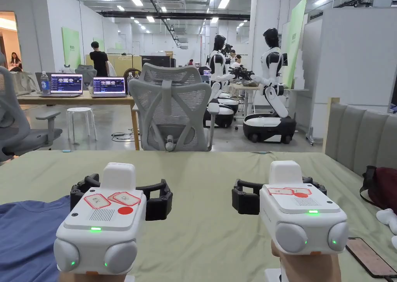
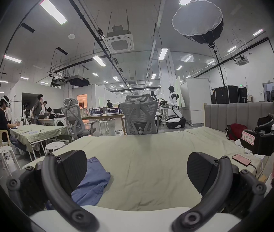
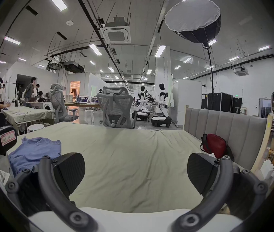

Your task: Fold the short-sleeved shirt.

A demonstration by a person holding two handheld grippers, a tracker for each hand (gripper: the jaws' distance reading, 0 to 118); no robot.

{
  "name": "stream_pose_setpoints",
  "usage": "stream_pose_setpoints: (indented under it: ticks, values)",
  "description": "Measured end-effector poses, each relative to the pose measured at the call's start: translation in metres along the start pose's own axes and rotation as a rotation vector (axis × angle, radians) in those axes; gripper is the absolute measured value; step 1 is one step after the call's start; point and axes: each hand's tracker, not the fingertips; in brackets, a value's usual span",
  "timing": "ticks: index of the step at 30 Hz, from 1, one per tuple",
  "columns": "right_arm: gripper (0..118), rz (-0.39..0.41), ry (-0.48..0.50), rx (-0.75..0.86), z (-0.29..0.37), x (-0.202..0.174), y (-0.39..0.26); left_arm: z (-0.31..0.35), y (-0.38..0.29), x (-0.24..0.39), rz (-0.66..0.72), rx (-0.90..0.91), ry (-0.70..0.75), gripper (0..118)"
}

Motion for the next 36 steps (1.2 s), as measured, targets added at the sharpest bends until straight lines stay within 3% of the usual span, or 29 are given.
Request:
stream_pose_setpoints:
  ticks: [4, 5, 6, 7, 8, 9, 10, 12, 16, 20, 26, 29, 36]
  values:
    - [118, -0.003, -0.007, -0.002, 0.001, 0.001, -0.001, 0.000, 0.000, 0.000, -0.001, 0.001, -0.007, 118]
    - [110, -0.004, -0.008, -0.006, 0.002, 0.001, -0.001, 0.001, 0.000, 0.001, -0.004, 0.000, -0.009, 115]
    - [87, -0.006, 0.004, -0.005, 0.004, 0.002, 0.000, 0.002, 0.000, 0.001, -0.003, 0.002, -0.026, 99]
    - [49, -0.004, 0.004, -0.004, 0.004, 0.001, 0.000, 0.004, 0.001, 0.001, 0.001, 0.004, -0.044, 66]
    - [0, 0.020, -0.027, -0.007, 0.004, 0.000, 0.001, 0.004, 0.002, 0.002, -0.004, 0.005, -0.046, 0]
    - [0, 0.050, -0.086, 0.003, 0.004, -0.001, 0.000, 0.008, 0.000, 0.005, -0.036, 0.006, -0.096, 0]
    - [0, 0.048, -0.104, 0.028, 0.007, 0.000, 0.001, 0.013, -0.002, 0.000, -0.066, 0.014, 0.022, 0]
    - [0, 0.010, -0.041, 0.023, 0.010, 0.006, 0.005, 0.011, 0.000, 0.000, -0.021, -0.004, -0.095, 0]
    - [0, 0.009, -0.067, 0.027, 0.005, 0.002, 0.013, 0.008, 0.004, -0.001, -0.039, 0.010, -0.037, 0]
    - [0, 0.002, 0.034, 0.028, -0.003, -0.036, 0.021, 0.016, 0.006, -0.039, -0.026, -0.001, 0.049, 0]
    - [0, 0.023, 0.313, 0.011, -0.003, -0.146, 0.018, 0.045, 0.007, -0.138, -0.011, -0.037, 0.284, 0]
    - [0, 0.061, 0.404, -0.007, -0.002, -0.187, 0.011, 0.063, 0.004, -0.176, 0.030, -0.044, 0.365, 0]
    - [0, 0.068, 0.467, -0.054, -0.014, -0.212, 0.004, 0.056, -0.008, -0.203, 0.033, -0.104, 0.413, 0]
